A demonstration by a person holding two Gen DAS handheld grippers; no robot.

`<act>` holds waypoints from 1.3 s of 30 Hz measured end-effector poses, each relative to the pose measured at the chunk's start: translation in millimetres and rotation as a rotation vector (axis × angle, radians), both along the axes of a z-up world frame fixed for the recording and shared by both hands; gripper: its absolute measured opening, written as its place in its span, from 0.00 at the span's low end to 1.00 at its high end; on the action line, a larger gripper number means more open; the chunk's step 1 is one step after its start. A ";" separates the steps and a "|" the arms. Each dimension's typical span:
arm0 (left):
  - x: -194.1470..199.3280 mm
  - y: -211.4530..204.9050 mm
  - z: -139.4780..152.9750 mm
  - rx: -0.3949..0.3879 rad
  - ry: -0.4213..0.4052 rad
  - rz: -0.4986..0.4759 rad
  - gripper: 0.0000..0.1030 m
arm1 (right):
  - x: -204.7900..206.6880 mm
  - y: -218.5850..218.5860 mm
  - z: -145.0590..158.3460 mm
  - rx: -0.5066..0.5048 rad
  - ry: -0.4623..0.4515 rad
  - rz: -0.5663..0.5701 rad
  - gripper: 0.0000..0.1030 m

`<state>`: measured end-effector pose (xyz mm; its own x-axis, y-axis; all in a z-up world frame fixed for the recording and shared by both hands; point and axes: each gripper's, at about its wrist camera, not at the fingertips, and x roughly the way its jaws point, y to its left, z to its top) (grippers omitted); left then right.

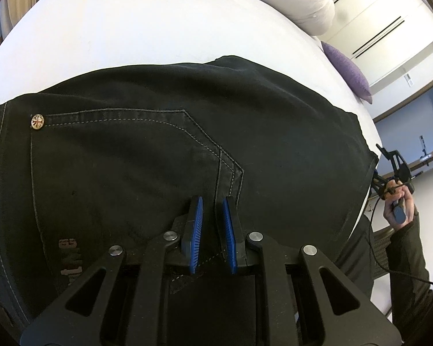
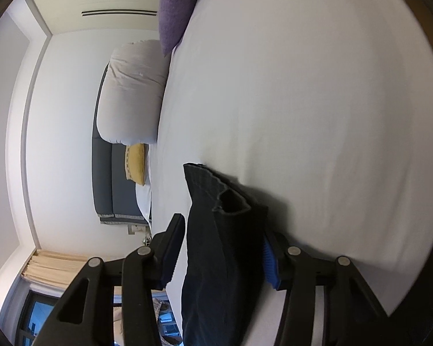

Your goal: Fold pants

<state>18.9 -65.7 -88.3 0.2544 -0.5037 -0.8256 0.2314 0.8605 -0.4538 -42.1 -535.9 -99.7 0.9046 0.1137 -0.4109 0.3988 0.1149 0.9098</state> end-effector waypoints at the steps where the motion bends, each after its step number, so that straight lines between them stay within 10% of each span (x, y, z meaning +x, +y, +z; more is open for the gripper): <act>1: 0.5 0.0 -0.9 -0.002 0.000 0.000 0.15 | 1.9 -0.1 0.2 0.001 0.003 0.004 0.45; 10: -0.5 3.7 -3.6 -0.016 -0.001 0.006 0.15 | 9.5 3.3 -12.5 0.028 0.004 0.021 0.10; 18: -0.1 5.8 -3.9 -0.023 0.004 0.011 0.15 | 7.3 16.0 2.4 -0.086 0.038 0.023 0.08; 28: 3.0 13.3 -7.9 -0.067 0.019 0.035 0.15 | 70.0 218.1 110.5 -0.844 0.164 0.527 0.07; 35: 6.0 26.7 -5.1 -0.155 0.074 0.095 0.15 | 84.9 381.2 42.1 -1.398 0.431 0.870 0.08; 37: 5.9 28.3 -1.6 -0.178 0.086 0.105 0.23 | 83.2 385.3 40.8 -1.426 0.436 0.843 0.08; 39: 6.7 28.8 1.4 -0.251 0.101 0.117 0.63 | 82.6 382.6 44.0 -1.417 0.440 0.827 0.08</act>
<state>25.6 -36.9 -86.9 0.2457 -0.6676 -0.7028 0.0807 0.7366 -0.6715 40.5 -153.3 -55.7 0.5943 -0.1881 -0.7819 -0.0041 0.9715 -0.2368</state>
